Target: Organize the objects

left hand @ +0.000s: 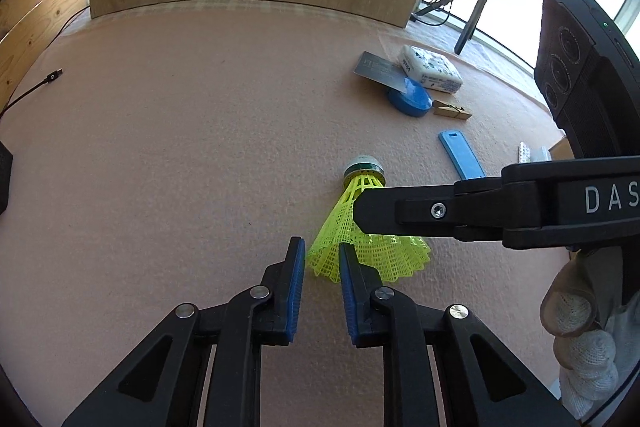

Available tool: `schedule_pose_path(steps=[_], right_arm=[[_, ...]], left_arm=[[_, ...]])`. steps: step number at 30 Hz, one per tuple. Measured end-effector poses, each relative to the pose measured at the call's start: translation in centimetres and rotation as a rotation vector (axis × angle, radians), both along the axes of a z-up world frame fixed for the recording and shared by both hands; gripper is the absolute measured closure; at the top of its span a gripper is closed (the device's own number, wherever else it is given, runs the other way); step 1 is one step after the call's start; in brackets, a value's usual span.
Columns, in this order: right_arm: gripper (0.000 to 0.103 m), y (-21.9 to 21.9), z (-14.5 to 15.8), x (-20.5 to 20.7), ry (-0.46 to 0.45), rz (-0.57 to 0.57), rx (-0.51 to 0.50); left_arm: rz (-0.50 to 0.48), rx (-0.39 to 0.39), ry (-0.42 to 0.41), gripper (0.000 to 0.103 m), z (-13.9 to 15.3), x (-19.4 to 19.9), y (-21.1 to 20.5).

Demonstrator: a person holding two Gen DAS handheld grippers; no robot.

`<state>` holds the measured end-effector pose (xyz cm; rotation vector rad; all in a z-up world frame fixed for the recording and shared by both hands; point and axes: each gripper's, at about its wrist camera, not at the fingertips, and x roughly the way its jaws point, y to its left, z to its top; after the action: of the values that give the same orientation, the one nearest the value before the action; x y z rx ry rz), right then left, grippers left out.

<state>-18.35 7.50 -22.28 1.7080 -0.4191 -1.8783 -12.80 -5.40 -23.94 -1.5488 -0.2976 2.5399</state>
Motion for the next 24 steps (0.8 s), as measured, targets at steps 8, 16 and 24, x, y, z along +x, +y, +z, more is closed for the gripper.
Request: schedule_pose_path(steps=[8,16,24], right_arm=[[0.056,-0.1,-0.7,0.3,-0.028,-0.008,-0.015],[0.062,1.9,0.4,0.8,-0.014,-0.022,-0.030],[0.064,7.3,3.0,1.8,0.035,-0.108,-0.055]], left_arm=[[-0.026,0.014,-0.001,0.094,-0.1,0.1,1.4],[-0.054,0.046,0.018,0.097,1.0,0.4,3.5],[-0.149,0.077,0.067,0.097,3.7,0.4,8.7]])
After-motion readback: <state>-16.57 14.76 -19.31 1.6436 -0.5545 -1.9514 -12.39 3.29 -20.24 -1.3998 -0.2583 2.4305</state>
